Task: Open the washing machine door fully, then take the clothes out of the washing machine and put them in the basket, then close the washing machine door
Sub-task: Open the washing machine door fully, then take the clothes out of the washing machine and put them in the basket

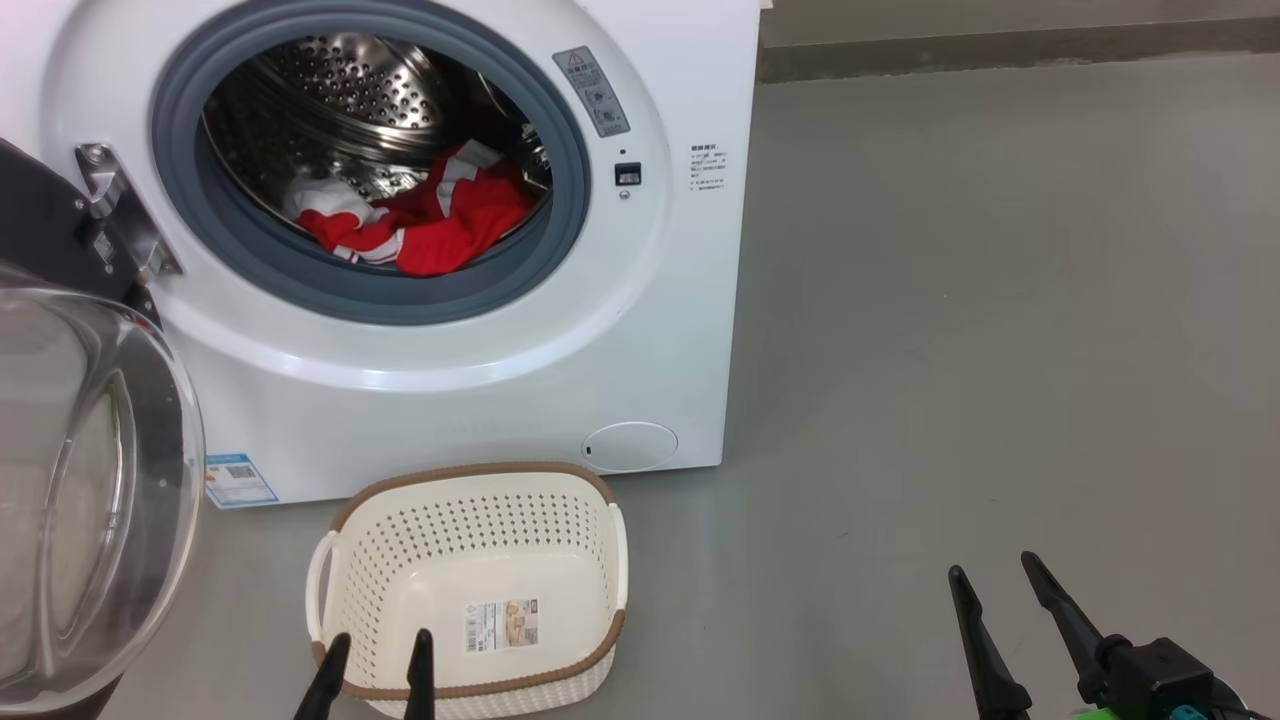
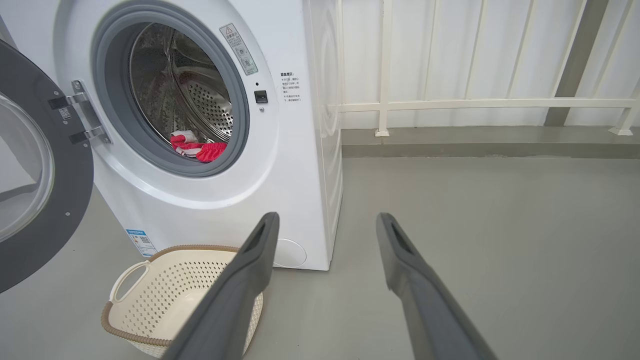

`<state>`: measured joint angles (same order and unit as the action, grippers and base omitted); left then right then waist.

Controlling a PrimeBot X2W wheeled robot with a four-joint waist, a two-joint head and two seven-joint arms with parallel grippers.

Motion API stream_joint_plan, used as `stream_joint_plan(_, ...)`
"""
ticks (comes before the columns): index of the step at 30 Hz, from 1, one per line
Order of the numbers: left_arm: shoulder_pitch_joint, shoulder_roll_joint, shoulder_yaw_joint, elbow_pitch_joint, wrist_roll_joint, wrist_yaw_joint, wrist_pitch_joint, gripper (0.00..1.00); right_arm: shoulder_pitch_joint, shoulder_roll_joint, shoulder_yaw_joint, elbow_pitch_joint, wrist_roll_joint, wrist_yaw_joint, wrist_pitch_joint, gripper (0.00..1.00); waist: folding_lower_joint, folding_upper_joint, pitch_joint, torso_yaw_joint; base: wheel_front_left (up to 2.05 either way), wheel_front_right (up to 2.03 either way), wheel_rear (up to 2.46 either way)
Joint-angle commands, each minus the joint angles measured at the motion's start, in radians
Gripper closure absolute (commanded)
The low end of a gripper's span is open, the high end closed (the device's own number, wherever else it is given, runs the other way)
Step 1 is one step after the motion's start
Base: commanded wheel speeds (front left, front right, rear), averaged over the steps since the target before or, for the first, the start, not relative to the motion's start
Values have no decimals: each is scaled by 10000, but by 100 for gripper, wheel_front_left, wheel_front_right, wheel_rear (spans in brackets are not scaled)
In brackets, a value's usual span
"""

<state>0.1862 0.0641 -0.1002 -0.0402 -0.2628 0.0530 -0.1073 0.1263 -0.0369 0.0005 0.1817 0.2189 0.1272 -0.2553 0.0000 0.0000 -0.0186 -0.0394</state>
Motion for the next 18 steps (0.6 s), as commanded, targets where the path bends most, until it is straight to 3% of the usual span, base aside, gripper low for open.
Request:
stream_joint_plan(1, -213, 73, 281, -199, 45, 93, -119, 0, -135, -133, 233, -223, -11, 35, -65, 0, 0, 0, 4, 1, 0, 0, 0)
stream_joint_plan(18, -289, 153, 153, -147, 40, 217, -151, 0, -125, -133, 203, -231, 34, 35, -65, 0, 0, 0, 4, 3, 9, -9, 0)
